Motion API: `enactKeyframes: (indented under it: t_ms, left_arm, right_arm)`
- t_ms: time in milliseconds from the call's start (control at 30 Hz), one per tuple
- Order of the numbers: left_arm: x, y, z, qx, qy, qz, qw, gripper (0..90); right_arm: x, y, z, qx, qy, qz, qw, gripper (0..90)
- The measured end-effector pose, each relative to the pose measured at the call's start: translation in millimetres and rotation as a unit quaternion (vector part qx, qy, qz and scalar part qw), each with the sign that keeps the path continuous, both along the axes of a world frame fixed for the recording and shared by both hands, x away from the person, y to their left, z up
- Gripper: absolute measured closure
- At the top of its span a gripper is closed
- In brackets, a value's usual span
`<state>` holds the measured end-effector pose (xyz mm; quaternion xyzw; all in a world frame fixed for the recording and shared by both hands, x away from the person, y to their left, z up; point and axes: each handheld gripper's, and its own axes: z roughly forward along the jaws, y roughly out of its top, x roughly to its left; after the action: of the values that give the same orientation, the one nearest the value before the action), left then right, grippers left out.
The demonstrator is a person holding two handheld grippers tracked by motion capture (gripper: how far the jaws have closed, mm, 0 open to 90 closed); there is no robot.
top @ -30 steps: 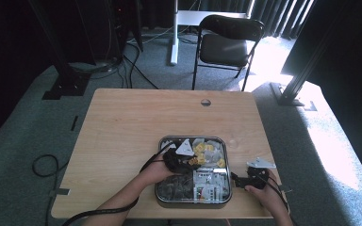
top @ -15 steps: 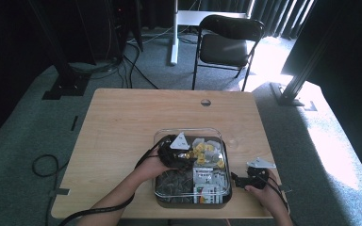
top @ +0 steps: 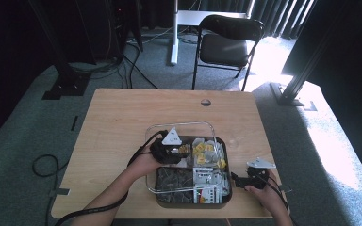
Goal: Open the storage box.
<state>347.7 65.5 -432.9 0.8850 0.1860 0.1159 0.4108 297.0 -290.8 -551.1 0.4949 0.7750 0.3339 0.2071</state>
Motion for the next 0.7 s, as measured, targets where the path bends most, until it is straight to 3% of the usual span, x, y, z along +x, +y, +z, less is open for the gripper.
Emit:
enactKeyframes:
  t_ms: [400, 700]
  left_arm:
    - [5.9, 28.0, 3.6, -0.012, -0.002, 0.035, 0.9993, 59.0]
    - [9.2, 56.9, -0.3, -0.011, -0.004, 0.075, 0.9971, 59.0]
  right_arm:
    - [0.0, 0.0, 0.0, 0.0, 0.0, 0.0, 1.0, 10.8]
    - [0.0, 0.0, 0.0, 0.0, 0.0, 0.0, 1.0, 10.7]
